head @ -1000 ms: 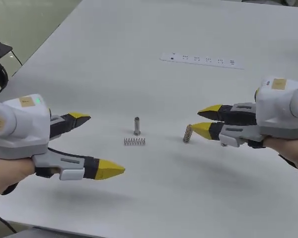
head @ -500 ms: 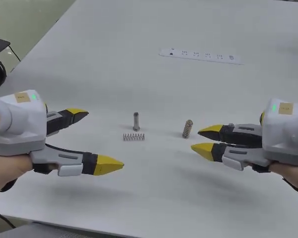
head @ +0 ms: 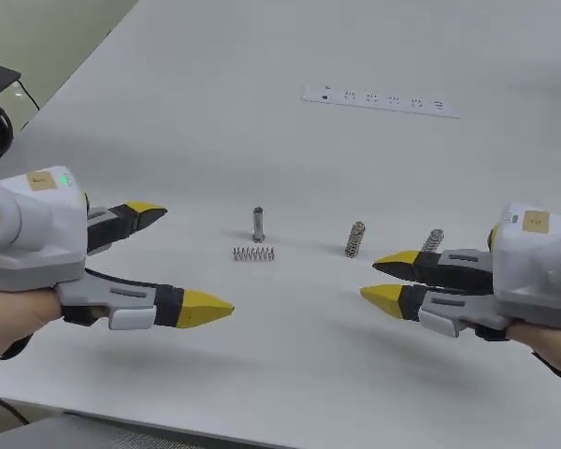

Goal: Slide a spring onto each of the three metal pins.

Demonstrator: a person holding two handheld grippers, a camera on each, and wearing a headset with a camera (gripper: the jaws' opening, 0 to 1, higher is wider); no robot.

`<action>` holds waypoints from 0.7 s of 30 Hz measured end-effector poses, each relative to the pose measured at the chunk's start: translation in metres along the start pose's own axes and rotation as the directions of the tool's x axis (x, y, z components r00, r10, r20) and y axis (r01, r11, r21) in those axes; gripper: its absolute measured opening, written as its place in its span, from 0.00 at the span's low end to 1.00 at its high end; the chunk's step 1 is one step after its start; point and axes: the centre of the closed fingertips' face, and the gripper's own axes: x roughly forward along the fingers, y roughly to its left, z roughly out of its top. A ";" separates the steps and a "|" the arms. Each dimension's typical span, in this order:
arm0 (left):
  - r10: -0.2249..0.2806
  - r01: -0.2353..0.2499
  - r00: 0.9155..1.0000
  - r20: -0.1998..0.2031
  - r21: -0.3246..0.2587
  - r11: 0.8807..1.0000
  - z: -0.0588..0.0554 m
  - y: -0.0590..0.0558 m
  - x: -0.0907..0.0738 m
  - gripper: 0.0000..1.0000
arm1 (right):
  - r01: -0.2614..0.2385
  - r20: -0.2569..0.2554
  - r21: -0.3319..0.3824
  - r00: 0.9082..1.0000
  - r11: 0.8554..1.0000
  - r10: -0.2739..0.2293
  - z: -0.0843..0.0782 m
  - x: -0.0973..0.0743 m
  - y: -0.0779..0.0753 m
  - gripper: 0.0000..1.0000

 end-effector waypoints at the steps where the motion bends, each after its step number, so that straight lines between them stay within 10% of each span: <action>1: 0.000 0.000 1.000 -0.001 0.000 1.000 -0.001 0.000 0.000 0.97 | -0.006 0.000 0.001 1.000 1.000 0.006 0.001 0.002 0.001 0.20; 21: 0.002 -0.003 1.000 -0.008 -0.015 1.000 -0.009 -0.002 -0.005 0.97 | -0.134 -0.133 -0.207 0.985 0.969 0.108 0.022 0.068 0.011 0.19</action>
